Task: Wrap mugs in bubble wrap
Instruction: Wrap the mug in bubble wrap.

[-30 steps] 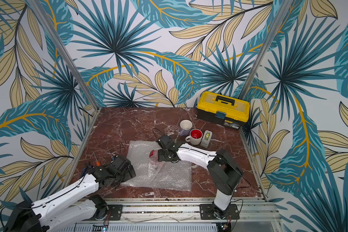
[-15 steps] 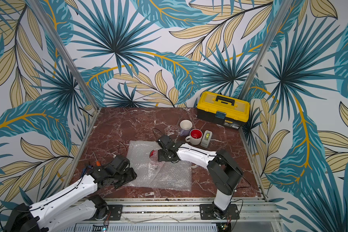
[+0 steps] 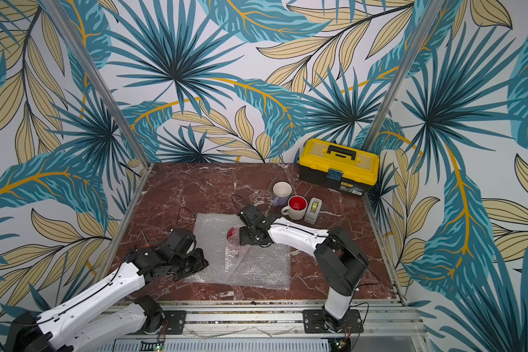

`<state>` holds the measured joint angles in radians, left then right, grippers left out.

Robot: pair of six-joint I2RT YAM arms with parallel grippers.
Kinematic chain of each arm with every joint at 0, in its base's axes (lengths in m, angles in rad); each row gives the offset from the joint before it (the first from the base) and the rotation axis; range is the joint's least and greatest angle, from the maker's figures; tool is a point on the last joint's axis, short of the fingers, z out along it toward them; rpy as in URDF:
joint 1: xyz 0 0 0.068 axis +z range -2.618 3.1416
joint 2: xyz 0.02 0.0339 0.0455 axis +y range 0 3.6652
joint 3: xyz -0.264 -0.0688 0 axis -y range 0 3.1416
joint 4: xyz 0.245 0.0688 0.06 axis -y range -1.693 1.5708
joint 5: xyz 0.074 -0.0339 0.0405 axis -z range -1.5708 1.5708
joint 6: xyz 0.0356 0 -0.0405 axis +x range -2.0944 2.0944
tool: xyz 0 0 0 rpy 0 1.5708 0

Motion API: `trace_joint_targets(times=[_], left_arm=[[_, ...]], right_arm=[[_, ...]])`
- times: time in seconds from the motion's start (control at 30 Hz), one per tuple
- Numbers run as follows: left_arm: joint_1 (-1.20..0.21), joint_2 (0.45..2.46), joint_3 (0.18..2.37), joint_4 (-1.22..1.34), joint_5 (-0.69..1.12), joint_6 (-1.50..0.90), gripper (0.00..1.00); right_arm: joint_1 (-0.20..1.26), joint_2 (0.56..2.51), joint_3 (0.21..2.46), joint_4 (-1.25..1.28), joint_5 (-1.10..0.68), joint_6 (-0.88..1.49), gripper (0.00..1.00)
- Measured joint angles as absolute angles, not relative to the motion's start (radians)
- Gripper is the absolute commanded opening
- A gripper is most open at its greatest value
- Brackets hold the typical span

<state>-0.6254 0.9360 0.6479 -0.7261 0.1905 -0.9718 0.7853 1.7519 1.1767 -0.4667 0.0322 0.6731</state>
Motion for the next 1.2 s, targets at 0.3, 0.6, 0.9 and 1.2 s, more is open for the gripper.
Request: trace_joint_targets(times=[0.3, 0.6, 0.9, 1.2], left_arm=[[-0.669, 1.054, 0.729, -0.591, 0.295, -0.903, 0.06], [-0.673, 1.261, 0.895, -0.456, 0.323, -0.874, 0.06], [-0.669, 1.447, 0.961, -0.432, 0.220, -0.892, 0.03], [-0.656, 1.528, 1.001, -0.408, 0.189, -0.917, 0.03]], right_arm=[[0.785, 1.757, 1.177, -0.457, 0.022, 0.674, 0.66], [0.784, 1.762, 1.172, -0.437, -0.001, 0.677, 0.66], [0.779, 1.742, 1.129, -0.382, -0.021, 0.676, 0.66], [0.779, 1.687, 1.078, -0.340, -0.027, 0.672, 0.66]])
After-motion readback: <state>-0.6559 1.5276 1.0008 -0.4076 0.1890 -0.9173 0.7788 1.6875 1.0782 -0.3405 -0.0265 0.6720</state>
